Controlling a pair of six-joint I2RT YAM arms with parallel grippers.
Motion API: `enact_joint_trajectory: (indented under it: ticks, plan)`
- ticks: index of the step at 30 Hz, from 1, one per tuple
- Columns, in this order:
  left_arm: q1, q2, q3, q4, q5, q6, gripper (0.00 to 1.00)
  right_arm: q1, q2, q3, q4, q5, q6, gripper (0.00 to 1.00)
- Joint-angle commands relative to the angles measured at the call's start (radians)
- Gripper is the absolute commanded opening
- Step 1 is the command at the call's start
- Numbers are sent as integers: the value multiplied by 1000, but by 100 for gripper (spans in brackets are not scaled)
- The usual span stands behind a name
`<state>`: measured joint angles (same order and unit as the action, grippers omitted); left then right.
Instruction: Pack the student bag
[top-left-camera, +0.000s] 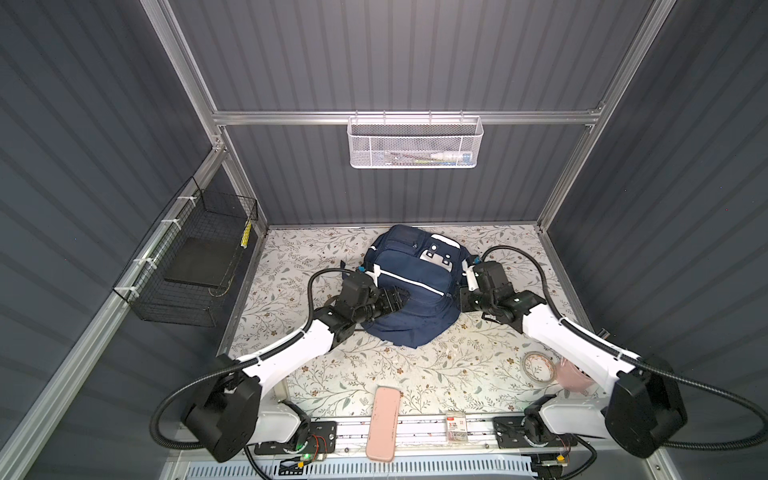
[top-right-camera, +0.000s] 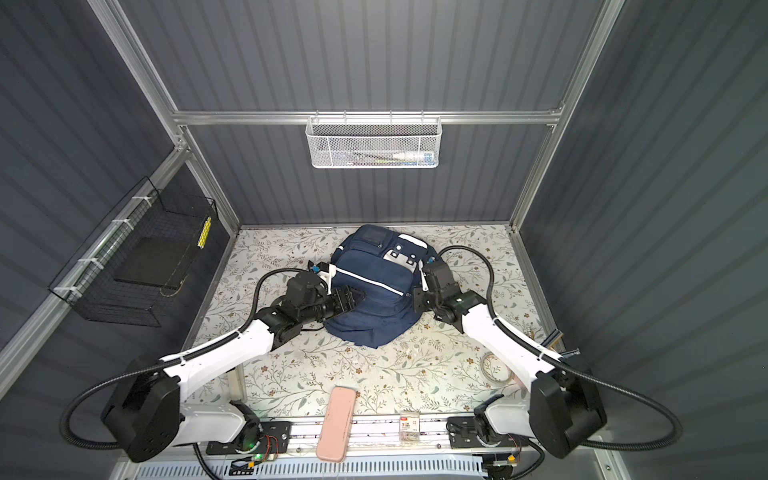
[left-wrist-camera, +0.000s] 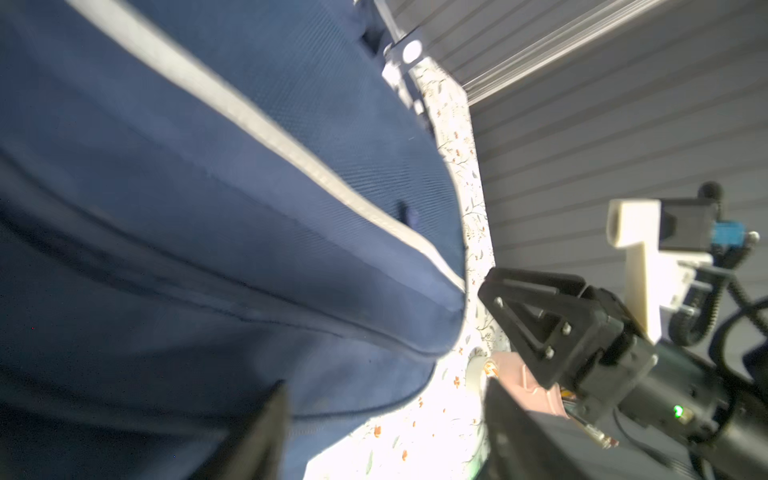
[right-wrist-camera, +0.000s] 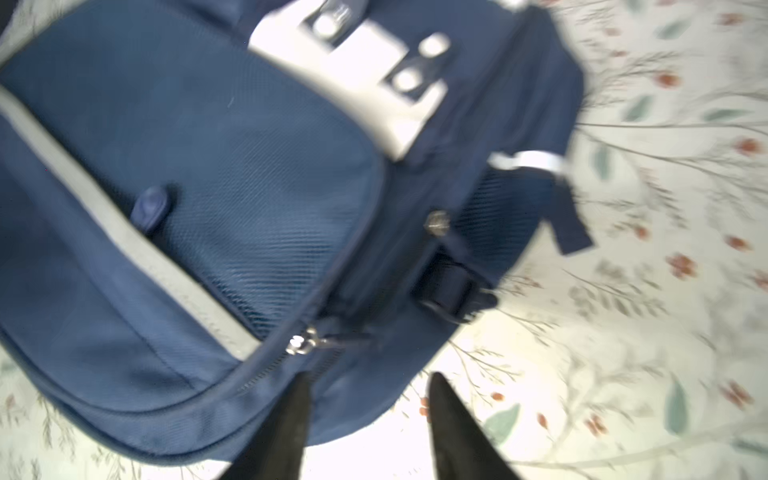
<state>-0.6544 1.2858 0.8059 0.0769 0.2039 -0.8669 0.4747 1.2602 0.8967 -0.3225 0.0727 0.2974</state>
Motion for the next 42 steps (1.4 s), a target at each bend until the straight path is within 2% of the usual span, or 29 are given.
enact_joint_trajectory:
  ticks: [1, 3, 5, 7, 10, 14, 16, 18, 21, 23, 25, 27, 29, 30, 31, 33, 34, 42]
  plan:
    - [6, -101, 66, -188, -84, 170, 99, -1, -108, -30, -2, 93, 11, 69]
    - [12, -149, 100, -306, -262, 300, 100, -27, -186, -70, 45, 143, 0, 85]
    - [29, -190, 86, -332, -445, 407, 100, -60, -236, -125, 116, 222, -33, 98]
    - [48, -209, 17, -238, -596, 560, 100, -124, -270, -191, 193, 293, -41, 99]
    - [133, -176, -54, -123, -724, 688, 100, -280, -299, -294, 337, 219, -56, 99]
    - [255, -80, -142, 57, -722, 783, 100, -404, -313, -491, 661, 234, -159, 98]
    - [285, -20, -213, 210, -757, 875, 100, -427, -282, -576, 842, 213, -233, 98]
    - [345, 60, -258, 311, -749, 915, 100, -444, -199, -615, 968, 192, -277, 98]
    - [451, 187, -298, 419, -656, 886, 100, -456, -60, -618, 1097, 99, -289, 99]
    - [484, 217, -326, 529, -580, 906, 100, -456, -13, -598, 1124, 63, -308, 99]
    - [494, 254, -390, 770, -521, 952, 100, -472, 36, -589, 1175, 44, -286, 99]
    - [537, 334, -398, 881, -460, 912, 100, -489, 124, -581, 1239, 15, -276, 99]
    - [548, 420, -372, 907, -455, 901, 100, -494, 208, -584, 1339, -10, -280, 99]
    - [549, 443, -360, 921, -449, 919, 100, -499, 195, -587, 1319, -12, -276, 99]
    - [551, 421, -340, 825, -416, 911, 100, -501, 172, -565, 1234, -13, -267, 99]
    - [578, 439, -331, 852, -351, 904, 100, -518, 196, -569, 1285, -37, -257, 99]
    - [599, 426, -319, 794, -318, 890, 100, -520, 190, -566, 1265, -28, -252, 99]
    - [601, 435, -325, 830, -319, 891, 100, -521, 183, -561, 1244, -30, -251, 99]
